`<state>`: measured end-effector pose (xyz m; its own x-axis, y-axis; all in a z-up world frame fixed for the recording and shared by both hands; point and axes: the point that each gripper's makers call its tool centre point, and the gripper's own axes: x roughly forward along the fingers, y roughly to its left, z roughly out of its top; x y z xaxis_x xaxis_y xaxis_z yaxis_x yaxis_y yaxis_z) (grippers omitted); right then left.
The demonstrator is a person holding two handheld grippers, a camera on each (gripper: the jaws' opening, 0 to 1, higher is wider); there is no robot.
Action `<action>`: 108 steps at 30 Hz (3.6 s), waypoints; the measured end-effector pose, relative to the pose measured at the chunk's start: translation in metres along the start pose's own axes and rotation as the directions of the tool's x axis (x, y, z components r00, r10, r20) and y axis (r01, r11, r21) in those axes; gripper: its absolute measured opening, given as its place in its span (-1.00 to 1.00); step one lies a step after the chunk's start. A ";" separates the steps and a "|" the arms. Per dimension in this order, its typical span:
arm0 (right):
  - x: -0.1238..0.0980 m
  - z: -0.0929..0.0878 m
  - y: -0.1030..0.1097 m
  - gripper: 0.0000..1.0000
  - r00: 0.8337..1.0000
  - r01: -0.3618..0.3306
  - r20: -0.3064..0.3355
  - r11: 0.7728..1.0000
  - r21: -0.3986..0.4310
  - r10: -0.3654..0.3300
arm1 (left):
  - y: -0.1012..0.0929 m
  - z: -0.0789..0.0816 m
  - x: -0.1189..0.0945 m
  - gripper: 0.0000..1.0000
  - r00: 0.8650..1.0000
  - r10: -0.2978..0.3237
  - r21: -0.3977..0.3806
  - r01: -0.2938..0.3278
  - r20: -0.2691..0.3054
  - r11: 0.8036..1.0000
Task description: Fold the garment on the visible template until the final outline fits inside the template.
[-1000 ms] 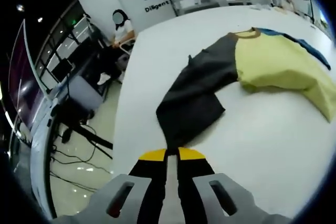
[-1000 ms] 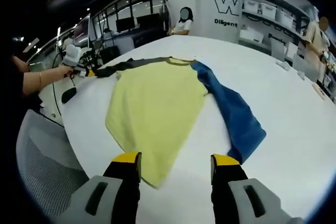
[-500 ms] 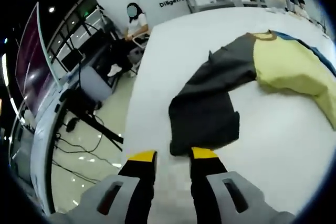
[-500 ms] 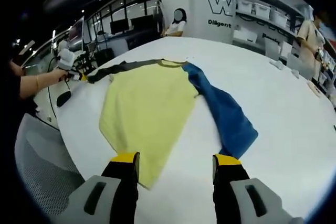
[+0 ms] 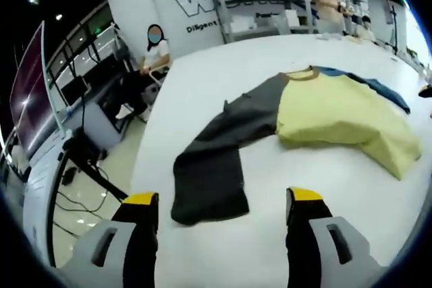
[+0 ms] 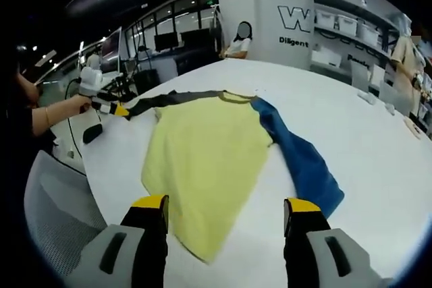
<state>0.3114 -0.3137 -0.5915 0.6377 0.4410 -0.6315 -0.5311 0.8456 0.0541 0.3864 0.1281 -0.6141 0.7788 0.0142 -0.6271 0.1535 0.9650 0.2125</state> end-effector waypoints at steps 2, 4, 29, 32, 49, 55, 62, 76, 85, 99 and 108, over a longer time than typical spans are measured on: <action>0.001 0.003 0.003 0.40 1.000 -0.008 0.009 1.000 -0.004 0.008 | -0.006 0.003 -0.003 0.72 1.000 -0.020 -0.012 0.020 0.016 1.000; 0.002 0.006 0.004 0.46 1.000 -0.016 0.019 1.000 -0.006 0.016 | -0.013 0.004 -0.006 0.83 0.999 -0.041 -0.016 0.042 0.028 0.999; 0.038 0.035 0.066 0.76 0.984 -0.168 0.053 0.983 -0.080 0.172 | -0.088 0.015 -0.038 0.98 0.968 -0.217 0.000 0.218 0.128 0.976; 0.044 0.038 0.075 0.75 0.980 -0.192 0.042 0.976 -0.105 0.197 | -0.098 0.011 -0.041 0.98 0.964 -0.236 0.008 0.237 0.125 0.972; 0.076 0.046 0.113 0.58 0.957 -0.287 -0.013 0.937 -0.199 0.290 | -0.134 -0.004 -0.050 0.98 0.942 -0.322 0.081 0.315 0.093 0.946; 0.094 0.046 0.129 0.34 0.944 -0.327 -0.029 0.920 -0.217 0.329 | -0.144 -0.009 -0.051 0.98 0.934 -0.349 0.140 0.338 0.068 0.931; 0.115 0.043 0.142 0.17 0.937 -0.348 -0.060 0.904 -0.248 0.344 | -0.150 -0.012 -0.051 0.97 0.930 -0.363 0.151 0.352 0.055 0.924; 0.156 0.043 0.154 -0.29 0.943 -0.333 -0.088 0.889 -0.315 0.322 | -0.150 -0.022 -0.048 0.95 0.929 -0.368 0.126 0.362 0.029 0.924; 0.171 0.045 0.147 -0.87 0.955 -0.298 -0.108 0.872 -0.388 0.278 | -0.151 -0.027 -0.045 0.94 0.927 -0.374 0.126 0.370 0.013 0.920; 0.164 0.074 0.120 -1.00 0.949 -0.311 -0.053 0.900 -0.306 0.309 | -0.151 -0.035 -0.043 0.91 0.928 -0.373 0.127 0.372 -0.015 0.919; 0.164 0.096 0.084 -1.00 0.954 -0.295 0.016 0.946 -0.136 0.300 | -0.152 -0.037 -0.043 0.91 0.926 -0.376 0.137 0.376 -0.024 0.917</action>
<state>0.4254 -0.1414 -0.6164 0.4582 0.6788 -0.5738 -0.7664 0.6287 0.1318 0.3073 -0.0093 -0.6475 0.6490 -0.3433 -0.6789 0.5166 0.8540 0.0620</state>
